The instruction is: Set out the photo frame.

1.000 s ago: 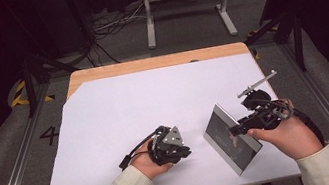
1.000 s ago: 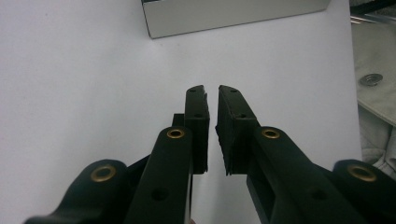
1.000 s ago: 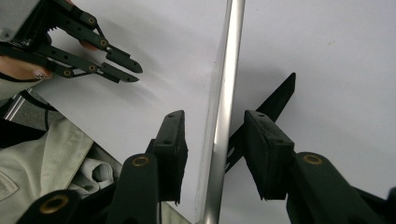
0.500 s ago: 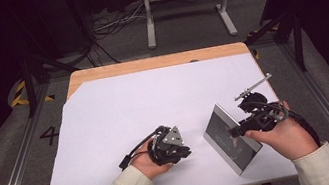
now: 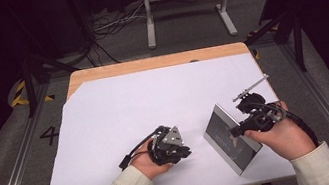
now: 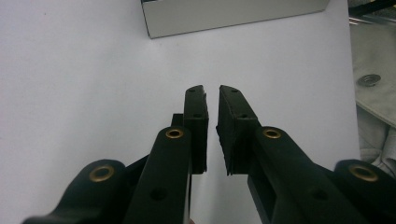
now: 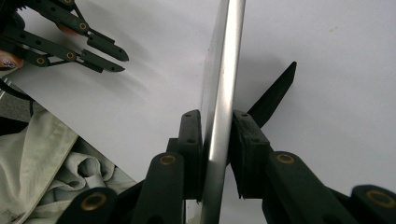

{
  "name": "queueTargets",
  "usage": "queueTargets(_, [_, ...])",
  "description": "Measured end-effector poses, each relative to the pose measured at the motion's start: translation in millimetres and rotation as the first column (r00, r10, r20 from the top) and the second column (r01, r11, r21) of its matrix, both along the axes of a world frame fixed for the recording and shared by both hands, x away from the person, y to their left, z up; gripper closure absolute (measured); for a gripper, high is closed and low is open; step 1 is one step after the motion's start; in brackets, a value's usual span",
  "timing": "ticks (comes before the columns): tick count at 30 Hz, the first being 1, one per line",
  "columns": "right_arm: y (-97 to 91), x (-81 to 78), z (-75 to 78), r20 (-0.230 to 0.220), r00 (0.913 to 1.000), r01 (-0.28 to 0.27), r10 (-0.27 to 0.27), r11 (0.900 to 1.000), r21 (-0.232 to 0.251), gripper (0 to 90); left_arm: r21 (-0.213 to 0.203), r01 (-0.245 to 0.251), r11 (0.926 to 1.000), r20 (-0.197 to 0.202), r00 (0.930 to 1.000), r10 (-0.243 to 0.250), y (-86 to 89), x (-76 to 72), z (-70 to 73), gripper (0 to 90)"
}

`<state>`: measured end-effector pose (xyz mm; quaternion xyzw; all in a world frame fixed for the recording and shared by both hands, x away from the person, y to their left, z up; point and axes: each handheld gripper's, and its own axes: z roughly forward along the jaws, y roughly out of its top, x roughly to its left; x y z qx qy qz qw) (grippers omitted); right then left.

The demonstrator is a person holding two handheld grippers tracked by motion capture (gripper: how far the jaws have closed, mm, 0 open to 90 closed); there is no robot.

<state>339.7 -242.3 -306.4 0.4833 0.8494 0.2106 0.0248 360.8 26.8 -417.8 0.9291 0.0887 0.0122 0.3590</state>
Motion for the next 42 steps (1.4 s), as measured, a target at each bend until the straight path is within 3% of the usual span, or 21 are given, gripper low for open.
queueTargets(17, [2.5, -1.4, 3.4, 0.006, 1.0, -0.001, 0.002, 0.9994, -0.036, 79.2, -0.001, -0.001, 1.0, 0.0, 1.0, 0.001, 0.4, 0.1, 0.2, 81.8])
queueTargets(27, [1.9, -1.3, 6.0, 0.005, 0.9997, -0.023, 0.023, 0.9996, -0.014, 83.5, 0.001, -0.009, 1.0, -0.005, 0.9999, 0.009, 2.6, -0.5, 0.2, 81.9])
queueTargets(36, [2.3, 0.1, 8.7, 0.013, 0.9991, -0.039, 0.04, 0.9989, -0.025, 83.6, -0.007, -0.022, 0.9997, -0.003, 0.9998, 0.021, 7.3, 0.0, 1.0, 81.9])
queueTargets(42, [0.2, 2.8, 16.8, 0.022, 0.998, -0.059, 0.06, 0.9981, -0.019, 83.6, -0.014, -0.047, 0.9988, 0.003, 0.9989, 0.048, 16.2, 0.7, 3.1, 81.9])
